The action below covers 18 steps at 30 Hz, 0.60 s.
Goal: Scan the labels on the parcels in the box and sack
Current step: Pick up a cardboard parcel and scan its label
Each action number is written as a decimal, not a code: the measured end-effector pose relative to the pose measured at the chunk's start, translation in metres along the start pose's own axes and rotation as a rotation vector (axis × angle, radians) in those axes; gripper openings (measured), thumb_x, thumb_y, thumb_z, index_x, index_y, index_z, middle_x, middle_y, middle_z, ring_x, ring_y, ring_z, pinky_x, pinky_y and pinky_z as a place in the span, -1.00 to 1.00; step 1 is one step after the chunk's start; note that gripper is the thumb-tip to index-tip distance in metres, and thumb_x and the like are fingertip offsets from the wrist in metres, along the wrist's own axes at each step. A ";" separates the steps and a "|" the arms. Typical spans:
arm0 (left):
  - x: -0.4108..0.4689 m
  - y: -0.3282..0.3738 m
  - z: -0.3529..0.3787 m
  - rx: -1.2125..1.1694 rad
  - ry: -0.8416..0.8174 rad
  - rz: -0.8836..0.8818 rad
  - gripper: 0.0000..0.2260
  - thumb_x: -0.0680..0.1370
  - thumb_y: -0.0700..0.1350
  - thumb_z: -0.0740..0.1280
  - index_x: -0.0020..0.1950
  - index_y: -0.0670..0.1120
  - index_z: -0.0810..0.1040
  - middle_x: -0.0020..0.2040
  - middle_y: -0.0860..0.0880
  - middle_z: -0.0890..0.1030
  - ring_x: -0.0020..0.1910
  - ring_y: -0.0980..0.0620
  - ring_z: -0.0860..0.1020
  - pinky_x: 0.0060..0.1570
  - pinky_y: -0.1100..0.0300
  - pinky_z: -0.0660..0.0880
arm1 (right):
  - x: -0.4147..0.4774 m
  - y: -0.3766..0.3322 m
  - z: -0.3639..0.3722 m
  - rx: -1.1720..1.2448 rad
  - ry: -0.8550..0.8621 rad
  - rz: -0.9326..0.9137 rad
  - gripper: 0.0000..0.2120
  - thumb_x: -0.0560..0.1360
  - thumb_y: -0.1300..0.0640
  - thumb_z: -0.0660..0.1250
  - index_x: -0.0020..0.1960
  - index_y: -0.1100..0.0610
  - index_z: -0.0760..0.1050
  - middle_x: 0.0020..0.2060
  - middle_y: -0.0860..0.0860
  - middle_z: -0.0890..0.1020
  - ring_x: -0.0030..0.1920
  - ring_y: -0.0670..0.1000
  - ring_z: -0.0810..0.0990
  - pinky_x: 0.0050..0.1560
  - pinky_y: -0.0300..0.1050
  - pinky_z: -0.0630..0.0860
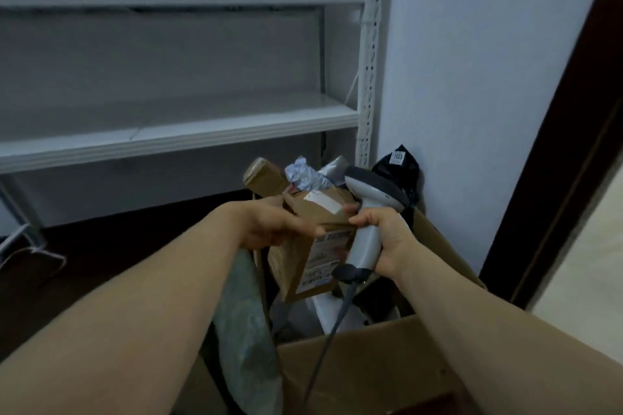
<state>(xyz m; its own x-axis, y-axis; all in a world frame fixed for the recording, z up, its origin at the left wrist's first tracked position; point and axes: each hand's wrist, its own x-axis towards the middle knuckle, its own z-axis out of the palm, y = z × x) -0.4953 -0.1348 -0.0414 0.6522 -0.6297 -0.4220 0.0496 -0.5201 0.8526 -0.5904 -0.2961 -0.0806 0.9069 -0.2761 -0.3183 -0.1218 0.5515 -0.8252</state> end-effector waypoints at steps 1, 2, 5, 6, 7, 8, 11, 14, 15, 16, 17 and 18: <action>-0.007 -0.001 0.000 0.086 0.043 -0.024 -0.01 0.15 -0.12 0.64 0.48 -0.04 0.21 0.31 -0.02 0.49 0.31 -0.05 0.42 0.36 -0.02 0.34 | -0.009 -0.003 0.005 0.002 -0.013 -0.015 -0.81 0.43 0.37 0.14 -0.21 0.16 0.47 -0.24 0.12 0.57 -0.21 0.17 0.53 -0.09 0.06 0.50; -0.015 -0.002 0.002 0.143 0.101 -0.031 0.23 0.01 -0.06 0.66 0.54 0.02 0.03 0.38 -0.02 0.42 0.37 -0.06 0.37 0.37 -0.04 0.33 | -0.016 -0.006 0.010 -0.004 -0.031 -0.024 -0.81 0.42 0.37 0.14 -0.19 0.16 0.47 -0.23 0.12 0.57 -0.19 0.17 0.54 -0.08 0.08 0.51; -0.031 -0.011 0.003 0.103 0.288 0.058 0.08 0.06 -0.03 0.63 0.48 0.01 0.16 0.30 -0.03 0.48 0.25 -0.05 0.46 0.19 -0.02 0.46 | -0.030 -0.009 0.023 -0.077 -0.079 -0.042 -0.80 0.42 0.36 0.19 -0.15 0.15 0.54 -0.19 0.15 0.62 -0.14 0.18 0.58 0.00 0.11 0.54; -0.040 -0.013 0.004 0.009 0.349 0.072 -0.16 0.19 -0.08 0.60 0.39 -0.02 0.30 0.21 -0.04 0.53 0.16 -0.05 0.49 0.08 0.00 0.49 | -0.033 -0.009 0.028 -0.109 -0.085 -0.049 -0.80 0.42 0.36 0.21 -0.15 0.15 0.57 -0.20 0.15 0.64 -0.13 0.17 0.60 0.05 0.12 0.54; -0.047 -0.016 0.003 -0.090 0.397 0.074 -0.41 0.29 -0.13 0.56 0.27 -0.02 0.43 0.14 -0.05 0.57 0.09 -0.06 0.52 0.03 -0.01 0.51 | -0.037 -0.009 0.033 -0.141 -0.098 -0.055 -0.81 0.41 0.37 0.24 -0.14 0.16 0.58 -0.22 0.15 0.66 -0.15 0.16 0.62 0.07 0.12 0.55; -0.055 -0.019 0.001 -0.179 0.436 0.067 -0.58 0.35 -0.14 0.52 0.18 -0.03 0.51 0.09 -0.07 0.60 0.04 -0.07 0.54 0.02 -0.04 0.52 | -0.041 -0.008 0.039 -0.189 -0.111 -0.071 -0.83 0.38 0.36 0.28 -0.14 0.17 0.59 -0.20 0.17 0.68 -0.14 0.17 0.63 0.07 0.12 0.56; -0.075 -0.027 -0.008 -0.372 0.505 0.053 -0.64 0.38 -0.13 0.51 0.14 -0.09 0.56 0.03 -0.12 0.62 -0.03 -0.09 0.55 0.07 -0.11 0.54 | -0.047 -0.001 0.049 -0.325 -0.114 -0.138 -0.71 0.18 0.36 0.41 -0.09 0.23 0.61 -0.09 0.26 0.66 -0.11 0.23 0.64 -0.01 0.12 0.59; -0.090 -0.033 -0.016 -0.457 0.555 0.036 -0.60 0.37 -0.11 0.52 0.16 -0.09 0.53 0.01 -0.12 0.60 -0.01 -0.10 0.54 0.08 -0.16 0.53 | -0.057 0.003 0.053 -0.382 -0.136 -0.157 -0.76 0.32 0.47 0.37 -0.05 0.26 0.59 -0.35 0.15 0.64 -0.38 0.08 0.61 -0.33 -0.06 0.56; -0.092 -0.035 -0.019 -0.473 0.574 0.032 -0.60 0.37 -0.11 0.52 0.16 -0.09 0.52 0.02 -0.12 0.60 0.00 -0.11 0.54 0.08 -0.16 0.53 | -0.062 0.004 0.054 -0.423 -0.151 -0.158 -0.79 0.35 0.46 0.37 -0.06 0.27 0.58 -0.42 0.13 0.62 -0.47 0.05 0.57 -0.41 -0.13 0.53; -0.095 -0.038 -0.021 -0.487 0.593 0.028 -0.62 0.37 -0.10 0.52 0.13 -0.09 0.52 0.03 -0.12 0.60 0.03 -0.11 0.55 0.07 -0.16 0.53 | -0.066 0.004 0.055 -0.474 -0.158 -0.165 -0.83 0.36 0.44 0.37 -0.09 0.26 0.57 -0.47 0.11 0.60 -0.53 0.01 0.52 -0.45 -0.19 0.48; -0.097 -0.039 -0.023 -0.497 0.605 0.027 -0.65 0.37 -0.10 0.52 0.08 -0.08 0.52 0.02 -0.13 0.60 0.04 -0.12 0.55 0.06 -0.16 0.54 | -0.069 0.005 0.056 -0.528 -0.162 -0.170 -0.88 0.37 0.42 0.37 -0.14 0.25 0.57 -0.50 0.10 0.57 -0.57 -0.01 0.47 -0.48 -0.23 0.44; -0.101 -0.041 -0.025 -0.511 0.614 0.027 -0.70 0.37 -0.11 0.52 0.02 -0.08 0.52 0.00 -0.13 0.61 0.03 -0.11 0.56 0.06 -0.16 0.54 | -0.071 0.005 0.057 -0.580 -0.166 -0.174 -0.90 0.38 0.40 0.38 -0.19 0.24 0.56 -0.52 0.09 0.55 -0.58 -0.02 0.43 -0.50 -0.25 0.39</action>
<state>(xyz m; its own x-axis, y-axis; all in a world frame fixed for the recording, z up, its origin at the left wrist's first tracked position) -0.5443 -0.0360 -0.0264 0.9508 -0.1301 -0.2811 0.2716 -0.0865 0.9585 -0.6328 -0.2289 -0.0359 0.9780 -0.1717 -0.1185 -0.1238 -0.0207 -0.9921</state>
